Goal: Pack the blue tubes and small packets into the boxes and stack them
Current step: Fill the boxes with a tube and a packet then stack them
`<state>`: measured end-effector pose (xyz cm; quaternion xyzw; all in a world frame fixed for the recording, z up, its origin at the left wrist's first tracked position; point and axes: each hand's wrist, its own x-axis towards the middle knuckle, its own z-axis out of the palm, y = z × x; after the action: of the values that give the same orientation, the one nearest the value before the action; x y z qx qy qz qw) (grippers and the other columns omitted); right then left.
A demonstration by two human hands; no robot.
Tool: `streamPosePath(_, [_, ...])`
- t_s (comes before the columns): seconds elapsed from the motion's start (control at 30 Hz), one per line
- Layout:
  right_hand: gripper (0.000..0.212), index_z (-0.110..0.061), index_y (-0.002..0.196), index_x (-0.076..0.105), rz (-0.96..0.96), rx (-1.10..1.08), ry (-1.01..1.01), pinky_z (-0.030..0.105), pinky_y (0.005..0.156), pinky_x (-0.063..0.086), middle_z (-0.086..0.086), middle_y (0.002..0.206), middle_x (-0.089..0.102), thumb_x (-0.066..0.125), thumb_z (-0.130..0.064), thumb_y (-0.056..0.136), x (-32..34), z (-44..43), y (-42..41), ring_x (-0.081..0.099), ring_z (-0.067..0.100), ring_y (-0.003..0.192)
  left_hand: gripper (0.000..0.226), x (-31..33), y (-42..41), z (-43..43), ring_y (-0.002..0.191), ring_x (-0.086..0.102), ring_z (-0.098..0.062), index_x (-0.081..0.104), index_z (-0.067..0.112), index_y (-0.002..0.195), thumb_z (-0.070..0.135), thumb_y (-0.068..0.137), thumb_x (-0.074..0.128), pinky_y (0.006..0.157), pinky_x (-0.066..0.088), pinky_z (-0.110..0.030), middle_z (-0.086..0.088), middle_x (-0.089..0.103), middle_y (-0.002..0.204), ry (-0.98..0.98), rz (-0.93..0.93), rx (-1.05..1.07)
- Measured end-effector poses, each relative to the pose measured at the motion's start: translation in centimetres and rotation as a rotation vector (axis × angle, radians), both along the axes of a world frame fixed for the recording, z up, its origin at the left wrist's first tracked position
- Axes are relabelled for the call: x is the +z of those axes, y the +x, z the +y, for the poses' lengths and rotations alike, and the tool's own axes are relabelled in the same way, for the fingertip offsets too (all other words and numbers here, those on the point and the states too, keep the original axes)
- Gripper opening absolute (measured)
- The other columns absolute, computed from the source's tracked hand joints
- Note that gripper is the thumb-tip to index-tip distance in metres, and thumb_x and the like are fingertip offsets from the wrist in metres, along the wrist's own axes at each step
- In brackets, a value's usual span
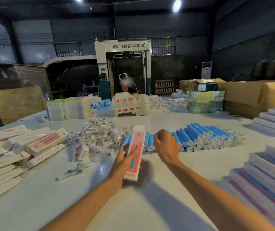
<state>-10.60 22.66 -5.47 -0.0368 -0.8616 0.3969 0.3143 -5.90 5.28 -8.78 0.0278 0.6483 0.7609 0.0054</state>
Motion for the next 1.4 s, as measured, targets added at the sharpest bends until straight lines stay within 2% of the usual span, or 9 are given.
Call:
streamPosePath(0.23, [0.028, -0.006, 0.123, 0.055, -0.210, -0.291, 0.654, 0.042, 0.097, 0.042, 0.013, 0.129, 0.050, 0.052, -0.015, 0.096, 2.8, 10.0, -5.5, 0.044, 0.032, 0.120, 0.047, -1.0, 1.2, -0.1, 0.078, 0.079, -0.018, 0.067, 0.033, 0.124, 0.060, 0.087, 0.073, 0.054, 0.058, -0.028, -0.009, 0.082, 0.101, 0.011, -0.057, -0.020])
streamPosePath(0.4, [0.035, -0.012, 0.133, 0.060, -0.342, -0.322, 0.912, 0.039, 0.104, 0.043, 0.012, 0.134, 0.054, 0.049, -0.012, 0.099, 0.7, 13.3, -7.4, 0.047, 0.031, 0.127, 0.044, -0.9, 1.5, 0.1, 0.079, 0.079, -0.010, 0.065, 0.045, 0.116, 0.076, 0.086, 0.063, 0.059, 0.059, -0.031, 0.006, 0.081, 0.102, -0.075, -0.060, 0.017])
streamPosePath(0.53, [0.037, -0.009, 0.132, 0.058, -0.381, -0.371, 0.884, 0.039, 0.102, 0.045, 0.014, 0.131, 0.054, 0.054, -0.007, 0.095, 0.6, 13.0, -7.7, 0.050, 0.032, 0.124, 0.056, -0.9, 1.5, 0.1, 0.093, 0.079, -0.016, 0.063, 0.050, 0.122, 0.082, 0.077, 0.073, 0.071, 0.061, -0.037, 0.007, 0.080, 0.108, -0.050, -0.033, 0.020])
streamPosePath(0.7, [0.033, -0.001, 0.127, 0.056, -0.425, -0.399, 0.831, 0.037, 0.096, 0.048, 0.019, 0.124, 0.057, 0.054, -0.004, 0.094, 1.0, 13.1, -7.5, 0.055, 0.033, 0.117, 0.059, -0.8, 1.6, -0.3, 0.099, 0.078, -0.019, 0.061, 0.062, 0.120, 0.086, 0.067, 0.071, 0.066, 0.061, -0.036, 0.006, 0.080, 0.109, -0.050, -0.026, 0.021])
streamPosePath(0.93, [0.039, 0.004, 0.132, 0.047, -0.402, -0.415, 0.847, 0.039, 0.099, 0.047, 0.019, 0.127, 0.055, 0.052, -0.011, 0.097, 1.6, 11.9, -6.9, 0.055, 0.033, 0.119, 0.054, -0.6, 1.3, -0.3, 0.101, 0.079, -0.022, 0.061, 0.036, 0.132, 0.059, 0.085, 0.077, 0.085, 0.065, -0.044, 0.000, 0.081, 0.112, -0.036, 0.104, 0.011])
streamPosePath(1.03, [0.027, 0.002, 0.122, 0.047, -0.263, -0.292, 0.596, 0.044, 0.093, 0.045, 0.020, 0.122, 0.052, 0.055, -0.007, 0.098, 3.0, 10.0, -5.9, 0.052, 0.037, 0.113, 0.048, -0.1, 1.4, -0.3, 0.099, 0.080, -0.027, 0.061, 0.024, 0.134, 0.043, 0.092, 0.074, 0.080, 0.065, -0.035, -0.005, 0.081, 0.110, -0.028, 0.178, 0.003])
streamPosePath(1.17, [0.014, -0.003, 0.118, 0.044, -0.110, 0.081, -0.262, 0.041, 0.069, 0.044, 0.015, 0.108, 0.053, 0.044, -0.003, 0.104, 5.2, 6.2, -2.9, 0.053, 0.026, 0.085, 0.040, 0.1, 1.5, -0.3, 0.100, 0.080, -0.030, 0.060, 0.022, 0.135, 0.035, 0.099, 0.069, 0.081, 0.065, -0.036, -0.008, 0.081, 0.110, -0.043, 0.193, -0.020])
streamPosePath(1.27, [0.021, -0.008, 0.130, 0.043, 0.017, 0.387, -0.744, 0.040, 0.090, 0.050, 0.013, 0.122, 0.058, 0.047, -0.013, 0.110, 6.1, 4.0, -0.5, 0.061, 0.026, 0.105, 0.042, -0.1, 1.5, -0.4, 0.101, 0.079, -0.029, 0.059, 0.023, 0.137, 0.037, 0.099, 0.070, 0.087, 0.065, -0.042, -0.006, 0.081, 0.113, -0.053, 0.191, -0.021])
streamPosePath(1.4, [0.054, -0.022, 0.135, 0.033, 0.178, 0.740, -0.916, 0.033, 0.084, 0.061, 0.022, 0.121, 0.061, 0.070, -0.009, 0.098, 7.5, 2.6, 1.4, 0.073, 0.024, 0.105, 0.044, 0.0, 1.3, -0.4, 0.099, 0.079, -0.034, 0.060, 0.019, 0.134, 0.038, 0.097, 0.074, 0.083, 0.066, -0.042, -0.010, 0.081, 0.109, -0.036, 0.183, -0.039])
